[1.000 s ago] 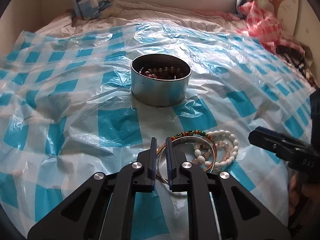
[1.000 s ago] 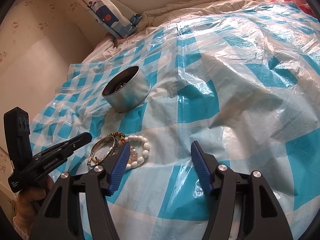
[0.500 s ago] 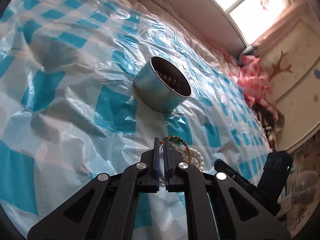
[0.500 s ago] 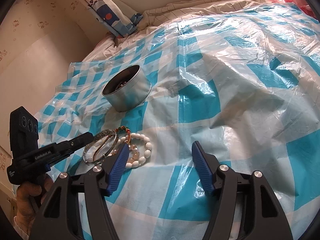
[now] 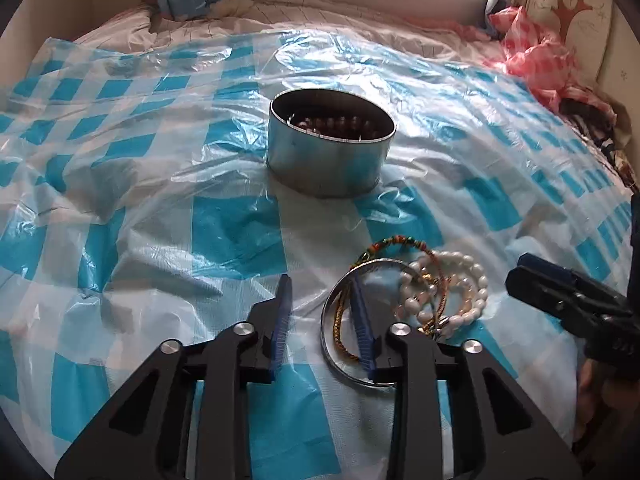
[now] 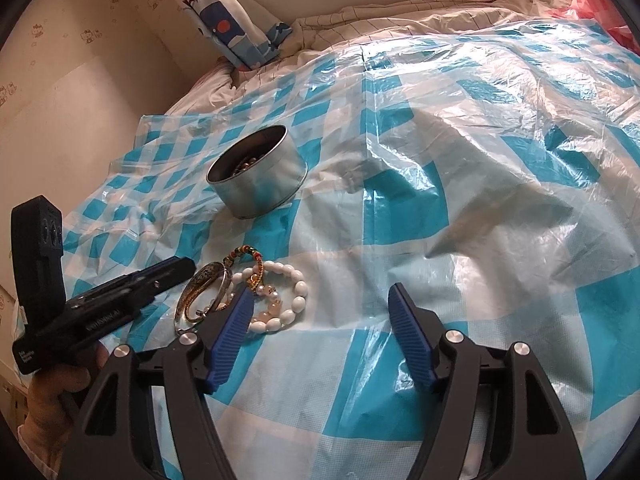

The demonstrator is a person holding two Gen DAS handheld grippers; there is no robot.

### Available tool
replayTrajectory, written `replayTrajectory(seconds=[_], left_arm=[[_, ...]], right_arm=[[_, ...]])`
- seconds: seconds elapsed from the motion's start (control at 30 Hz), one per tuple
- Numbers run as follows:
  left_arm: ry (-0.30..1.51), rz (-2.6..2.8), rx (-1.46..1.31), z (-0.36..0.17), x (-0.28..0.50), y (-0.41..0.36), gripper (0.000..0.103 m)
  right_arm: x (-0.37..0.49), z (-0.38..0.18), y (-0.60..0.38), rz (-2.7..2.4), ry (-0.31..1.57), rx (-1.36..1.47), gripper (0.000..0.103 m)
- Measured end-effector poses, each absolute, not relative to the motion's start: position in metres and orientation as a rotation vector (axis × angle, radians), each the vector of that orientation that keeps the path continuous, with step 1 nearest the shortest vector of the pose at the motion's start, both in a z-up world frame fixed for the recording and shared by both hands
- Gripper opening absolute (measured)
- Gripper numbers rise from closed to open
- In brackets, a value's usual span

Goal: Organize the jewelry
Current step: 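Grasp the silver bangle with the left gripper and lift it from the dish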

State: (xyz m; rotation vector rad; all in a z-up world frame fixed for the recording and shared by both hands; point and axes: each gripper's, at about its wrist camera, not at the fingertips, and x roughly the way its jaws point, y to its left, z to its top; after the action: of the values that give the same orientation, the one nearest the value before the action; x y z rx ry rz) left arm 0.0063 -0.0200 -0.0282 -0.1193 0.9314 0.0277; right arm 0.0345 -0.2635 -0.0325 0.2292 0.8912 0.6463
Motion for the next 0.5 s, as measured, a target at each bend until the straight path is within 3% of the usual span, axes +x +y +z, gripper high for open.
replayTrajectory(seconds=[0.17,0.33,0.5], left_arm=[[0.845,-0.001,-0.307,-0.013,-0.009,0.003,0.003],[0.779,0.042,-0.53,-0.014,-0.018,0.042,0.003],[0.788,0.129,-0.529,-0.019,-0.018,0.052,0.003]], right_arm=[[0.034,-0.029,-0.264,0.642,0.879,0.219,0.067],[0.016,-0.004,-0.225,0.718,0.78,-0.007,0.067],[0.03,0.005,-0.18,0.814,0.801,-0.124,0.068]])
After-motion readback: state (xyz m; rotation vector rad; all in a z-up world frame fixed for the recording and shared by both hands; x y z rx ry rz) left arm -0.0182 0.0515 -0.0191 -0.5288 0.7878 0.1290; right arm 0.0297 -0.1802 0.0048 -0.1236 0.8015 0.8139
